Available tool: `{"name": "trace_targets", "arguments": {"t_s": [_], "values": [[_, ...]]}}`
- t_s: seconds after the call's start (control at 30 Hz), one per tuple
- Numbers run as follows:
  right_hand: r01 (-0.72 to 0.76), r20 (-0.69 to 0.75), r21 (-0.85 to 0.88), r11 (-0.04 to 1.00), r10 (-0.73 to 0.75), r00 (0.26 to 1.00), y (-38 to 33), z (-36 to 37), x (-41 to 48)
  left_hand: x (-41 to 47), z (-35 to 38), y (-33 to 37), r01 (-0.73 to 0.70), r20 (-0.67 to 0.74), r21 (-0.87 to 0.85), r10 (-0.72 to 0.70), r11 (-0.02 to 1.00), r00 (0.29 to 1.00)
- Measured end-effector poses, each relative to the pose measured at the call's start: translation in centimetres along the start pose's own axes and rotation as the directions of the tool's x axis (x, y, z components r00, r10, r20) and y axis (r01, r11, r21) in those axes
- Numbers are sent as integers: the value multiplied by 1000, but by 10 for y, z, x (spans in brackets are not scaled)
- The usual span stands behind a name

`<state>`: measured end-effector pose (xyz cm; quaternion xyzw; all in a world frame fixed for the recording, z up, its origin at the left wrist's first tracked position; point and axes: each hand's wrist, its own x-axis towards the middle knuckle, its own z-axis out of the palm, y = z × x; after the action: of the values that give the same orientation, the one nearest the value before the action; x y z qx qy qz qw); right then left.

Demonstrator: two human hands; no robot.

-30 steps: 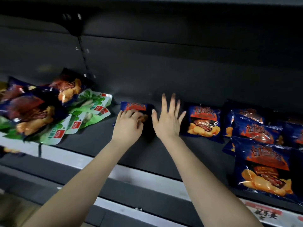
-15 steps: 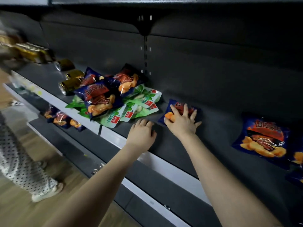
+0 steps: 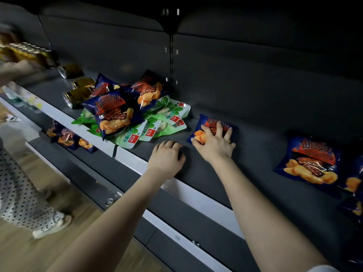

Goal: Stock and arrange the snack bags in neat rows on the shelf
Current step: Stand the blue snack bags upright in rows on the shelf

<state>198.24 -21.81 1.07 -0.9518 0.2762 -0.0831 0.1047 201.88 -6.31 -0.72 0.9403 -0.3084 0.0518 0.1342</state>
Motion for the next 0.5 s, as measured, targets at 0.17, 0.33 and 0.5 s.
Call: {"name": "trace_targets", "arguments": {"t_s": [0.17,0.33,0.5], "values": [[27,-20,35,999,-26,999,4,-2,-6,-2,-2,1,-5,-7,-10,5,1000,1000],[56,-22,29,998,-55,998,10,-6,-25,-2,-3,1,-5,-17,-17,5,1000,1000],[89,-33,27,996,-88,996,22,-10,-44,-2,-4,1,-3,-20,-16,3,1000,1000]]}}
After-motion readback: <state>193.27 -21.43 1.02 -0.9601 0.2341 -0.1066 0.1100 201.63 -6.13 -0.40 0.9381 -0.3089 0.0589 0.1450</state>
